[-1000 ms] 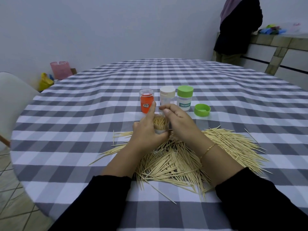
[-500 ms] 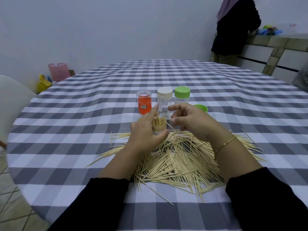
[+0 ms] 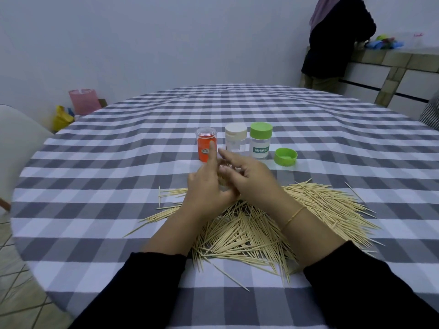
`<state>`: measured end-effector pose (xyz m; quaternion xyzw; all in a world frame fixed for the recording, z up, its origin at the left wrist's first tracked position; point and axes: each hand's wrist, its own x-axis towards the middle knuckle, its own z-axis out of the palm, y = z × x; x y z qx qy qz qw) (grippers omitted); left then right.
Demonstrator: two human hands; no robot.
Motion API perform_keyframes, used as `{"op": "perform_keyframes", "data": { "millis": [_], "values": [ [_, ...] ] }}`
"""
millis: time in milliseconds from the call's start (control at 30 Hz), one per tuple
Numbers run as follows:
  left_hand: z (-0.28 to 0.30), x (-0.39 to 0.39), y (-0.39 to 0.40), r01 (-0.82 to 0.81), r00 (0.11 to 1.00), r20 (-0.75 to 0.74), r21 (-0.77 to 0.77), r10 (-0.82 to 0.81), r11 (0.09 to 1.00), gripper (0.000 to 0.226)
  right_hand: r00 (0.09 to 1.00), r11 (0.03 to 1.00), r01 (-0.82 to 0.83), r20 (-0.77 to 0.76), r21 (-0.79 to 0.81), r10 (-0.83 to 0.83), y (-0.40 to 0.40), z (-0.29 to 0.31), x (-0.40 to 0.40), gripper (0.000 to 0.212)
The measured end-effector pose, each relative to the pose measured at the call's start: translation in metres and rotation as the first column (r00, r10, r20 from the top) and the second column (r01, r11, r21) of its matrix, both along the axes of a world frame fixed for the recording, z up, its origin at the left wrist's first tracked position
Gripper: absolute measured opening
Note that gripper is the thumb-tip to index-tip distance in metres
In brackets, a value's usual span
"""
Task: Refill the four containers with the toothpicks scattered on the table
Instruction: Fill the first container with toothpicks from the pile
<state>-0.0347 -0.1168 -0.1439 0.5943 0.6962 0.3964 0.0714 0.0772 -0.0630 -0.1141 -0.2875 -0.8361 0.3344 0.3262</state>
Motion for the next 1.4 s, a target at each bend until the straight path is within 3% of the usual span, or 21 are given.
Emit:
{"op": "perform_keyframes", "data": {
  "millis": [100, 233, 367, 467, 533, 567, 633, 667, 733, 800, 933, 1033, 1167, 1300, 1400],
  "values": [
    [0.0, -0.002, 0.0, -0.032, 0.999, 0.023, -0.007, 0.032, 0.999, 0.107, 0.996, 0.977, 0.078, 0.018, 0.197, -0.083, -0.001, -0.008, -0.005, 0.034],
    [-0.001, -0.002, 0.002, -0.032, 0.998, 0.044, -0.004, 0.033, 0.999, 0.103, 0.992, 0.967, 0.013, 0.121, 0.253, -0.045, 0.004, -0.006, 0.0, 0.036],
    [-0.002, -0.005, 0.003, -0.023, 0.999, 0.048, -0.012, 0.023, 1.0, 0.102, 0.933, 0.985, -0.104, 0.356, 0.14, 0.048, 0.006, -0.001, 0.006, 0.048],
    [-0.003, -0.005, 0.002, -0.032, 0.999, 0.032, 0.006, 0.032, 0.999, 0.1, 0.969, 0.989, -0.134, 0.199, -0.065, 0.144, 0.004, 0.01, 0.014, 0.043],
    [-0.003, -0.006, 0.002, -0.049, 0.999, 0.01, 0.019, 0.049, 0.999, 0.096, 0.99, 0.985, -0.062, 0.114, -0.161, 0.081, 0.007, 0.018, 0.023, 0.042],
    [-0.003, -0.006, 0.002, -0.055, 0.998, 0.005, 0.016, 0.055, 0.998, 0.095, 0.989, 0.988, 0.011, 0.149, -0.152, 0.012, 0.012, 0.02, 0.028, 0.042],
    [-0.003, -0.006, 0.002, -0.057, 0.998, 0.0, 0.006, 0.057, 0.998, 0.093, 0.915, 0.985, 0.167, 0.379, -0.039, -0.14, 0.023, 0.021, 0.04, 0.038],
    [-0.003, -0.006, 0.002, -0.059, 0.998, -0.009, -0.001, 0.059, 0.998, 0.092, 0.826, 0.98, 0.199, 0.532, 0.028, -0.183, 0.027, 0.02, 0.044, 0.035],
    [-0.002, -0.006, 0.001, -0.07, 0.997, -0.024, -0.017, 0.069, 0.997, 0.091, 0.63, 0.982, 0.179, 0.759, 0.063, -0.164, 0.03, 0.017, 0.048, 0.034],
    [0.0, -0.005, 0.0, -0.069, 0.997, -0.028, -0.024, 0.068, 0.997, 0.09, 0.533, 0.991, 0.132, 0.84, 0.029, -0.096, 0.027, 0.017, 0.048, 0.039],
    [0.0, -0.005, 0.0, -0.071, 0.997, -0.029, -0.03, 0.07, 0.997, 0.09, 0.481, 0.992, 0.082, 0.868, 0.1, -0.127, 0.022, 0.015, 0.042, 0.052],
    [0.0, -0.005, 0.0, -0.068, 0.997, -0.025, -0.026, 0.067, 0.997, 0.09, 0.441, 0.976, 0.052, 0.872, 0.211, -0.212, 0.021, 0.006, 0.034, 0.042],
    [0.0, -0.005, 0.001, -0.069, 0.997, -0.025, -0.026, 0.068, 0.997, 0.09, 0.469, 0.951, 0.058, 0.833, 0.303, -0.294, 0.02, -0.004, 0.026, 0.031],
    [0.0, -0.005, 0.0, -0.067, 0.998, -0.019, -0.018, 0.067, 0.998, 0.091, 0.553, 0.884, 0.081, 0.717, 0.461, -0.425, 0.018, -0.011, 0.023, 0.026],
    [0.0, -0.005, 0.0, -0.068, 0.997, -0.025, -0.021, 0.068, 0.997, 0.091, 0.561, 0.874, 0.094, 0.7, 0.478, -0.443, 0.016, -0.011, 0.023, 0.026]
  ]
}}
